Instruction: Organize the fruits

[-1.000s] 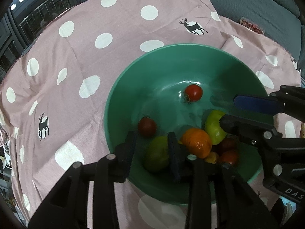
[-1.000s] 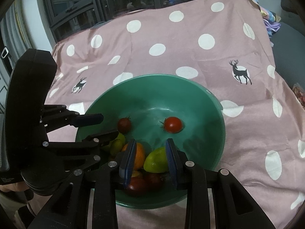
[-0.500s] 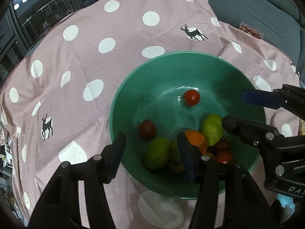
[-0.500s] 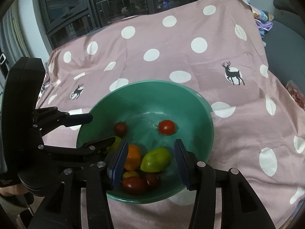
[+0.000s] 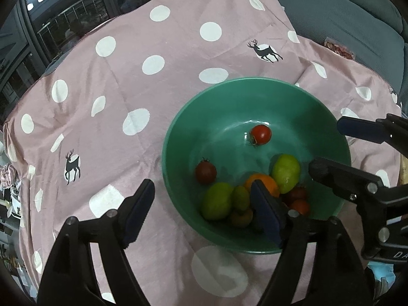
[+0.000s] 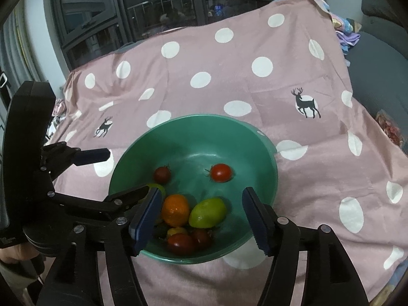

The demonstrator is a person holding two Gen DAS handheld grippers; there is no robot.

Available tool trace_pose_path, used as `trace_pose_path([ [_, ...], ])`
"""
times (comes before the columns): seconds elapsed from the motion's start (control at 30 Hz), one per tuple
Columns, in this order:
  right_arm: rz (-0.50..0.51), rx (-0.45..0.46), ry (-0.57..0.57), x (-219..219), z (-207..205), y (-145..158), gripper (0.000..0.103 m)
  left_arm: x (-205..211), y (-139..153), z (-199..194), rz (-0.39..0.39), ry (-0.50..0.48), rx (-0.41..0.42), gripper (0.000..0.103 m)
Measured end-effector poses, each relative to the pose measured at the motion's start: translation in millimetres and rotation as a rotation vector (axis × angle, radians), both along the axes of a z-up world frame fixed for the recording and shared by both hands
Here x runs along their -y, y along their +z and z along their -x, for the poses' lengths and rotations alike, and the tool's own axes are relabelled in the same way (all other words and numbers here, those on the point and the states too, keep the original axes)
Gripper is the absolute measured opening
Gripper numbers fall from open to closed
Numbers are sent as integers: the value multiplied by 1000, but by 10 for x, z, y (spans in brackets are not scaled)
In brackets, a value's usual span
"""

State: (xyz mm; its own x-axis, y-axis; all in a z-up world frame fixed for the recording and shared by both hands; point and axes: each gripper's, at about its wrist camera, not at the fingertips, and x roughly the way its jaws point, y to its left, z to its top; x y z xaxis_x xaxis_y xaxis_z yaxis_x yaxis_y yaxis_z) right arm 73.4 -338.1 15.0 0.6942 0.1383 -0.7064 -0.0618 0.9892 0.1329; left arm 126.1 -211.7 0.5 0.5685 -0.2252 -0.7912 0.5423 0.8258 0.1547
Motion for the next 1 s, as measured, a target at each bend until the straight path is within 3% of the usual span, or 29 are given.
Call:
trace_pose_path([
  [0.6,17,19,5,-66,100,131,71,-95,133,94,14,29,22,90],
  [0.73,22,18,6,-82,112,142,81,-119,142,105,17,38,21,92],
  [0.87,24,18,4,-90,118,147,81,-151,156,111,20,48,19,92],
  [1.0,32,16,7,-120,142,170,88,-191,173,124,25,62,21,102],
])
